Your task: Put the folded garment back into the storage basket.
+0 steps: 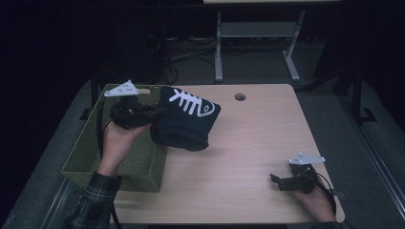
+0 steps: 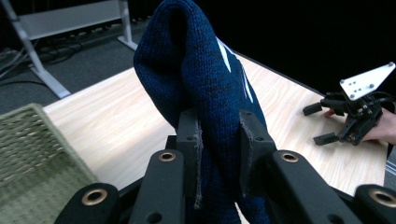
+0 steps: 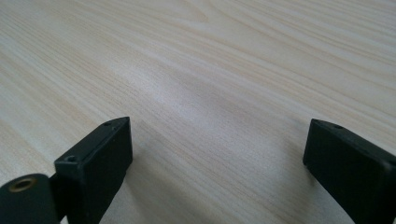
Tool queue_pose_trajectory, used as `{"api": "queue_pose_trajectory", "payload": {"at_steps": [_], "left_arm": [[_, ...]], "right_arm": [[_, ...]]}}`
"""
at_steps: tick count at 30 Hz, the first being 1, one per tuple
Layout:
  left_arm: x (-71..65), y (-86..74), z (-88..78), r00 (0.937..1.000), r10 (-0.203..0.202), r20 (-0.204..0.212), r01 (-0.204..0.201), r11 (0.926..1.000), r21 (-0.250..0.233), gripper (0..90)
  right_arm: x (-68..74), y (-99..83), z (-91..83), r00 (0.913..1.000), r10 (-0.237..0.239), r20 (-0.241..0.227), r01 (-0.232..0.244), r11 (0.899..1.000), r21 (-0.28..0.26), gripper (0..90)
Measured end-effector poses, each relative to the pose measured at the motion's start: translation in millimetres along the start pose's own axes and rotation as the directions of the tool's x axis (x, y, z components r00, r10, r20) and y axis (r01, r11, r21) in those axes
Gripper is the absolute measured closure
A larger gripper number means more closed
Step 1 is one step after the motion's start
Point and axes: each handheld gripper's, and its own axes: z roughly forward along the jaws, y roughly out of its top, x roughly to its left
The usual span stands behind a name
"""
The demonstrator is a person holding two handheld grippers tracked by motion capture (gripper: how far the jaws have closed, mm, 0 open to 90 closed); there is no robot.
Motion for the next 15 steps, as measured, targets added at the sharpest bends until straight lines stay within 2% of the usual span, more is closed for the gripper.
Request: {"api": "queue_pose_trajectory", "payload": {"at_steps": [15], "left_arm": [[18.6,2.4,-49.7,0.996,-0.017,-0.088,0.014,0.999,-0.042,73.4]], "right_arm": [[0.0,0.0,0.0,1.0,0.0,0.0,0.0,1.0,0.0,7.7]]}}
